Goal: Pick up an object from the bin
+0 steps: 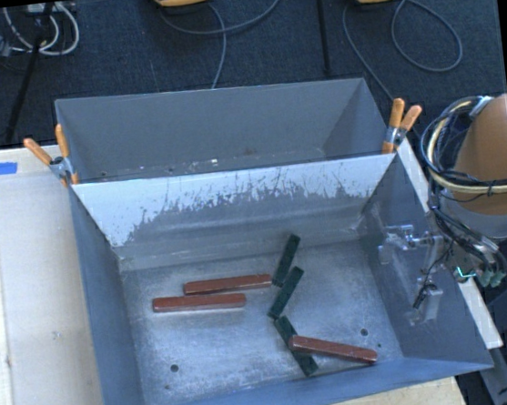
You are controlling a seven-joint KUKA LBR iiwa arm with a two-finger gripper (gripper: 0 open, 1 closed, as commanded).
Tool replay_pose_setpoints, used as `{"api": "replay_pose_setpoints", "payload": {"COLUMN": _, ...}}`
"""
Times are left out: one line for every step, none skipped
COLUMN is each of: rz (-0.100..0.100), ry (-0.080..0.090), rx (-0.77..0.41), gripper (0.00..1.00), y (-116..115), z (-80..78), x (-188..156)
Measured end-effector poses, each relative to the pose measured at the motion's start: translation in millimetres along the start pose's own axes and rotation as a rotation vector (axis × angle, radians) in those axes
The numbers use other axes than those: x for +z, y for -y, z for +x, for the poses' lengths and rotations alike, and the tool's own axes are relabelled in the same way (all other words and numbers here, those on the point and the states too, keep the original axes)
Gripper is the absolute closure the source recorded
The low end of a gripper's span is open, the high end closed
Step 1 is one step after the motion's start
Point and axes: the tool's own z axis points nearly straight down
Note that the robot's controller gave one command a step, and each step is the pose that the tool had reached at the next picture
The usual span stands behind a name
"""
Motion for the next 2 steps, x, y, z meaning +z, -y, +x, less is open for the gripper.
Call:
{"api": "replay_pose_setpoints", "payload": {"rz": -0.002, "ry": 0.0, "rx": -0.077, "gripper": 0.0, "y": -87, "z": -3.6, "x": 110}}
{"api": "replay_pose_setpoints", "payload": {"rz": 0.002, "ry": 0.015, "rx": -0.088, "gripper": 0.0, "y": -81, "z": 14.4, "x": 149}}
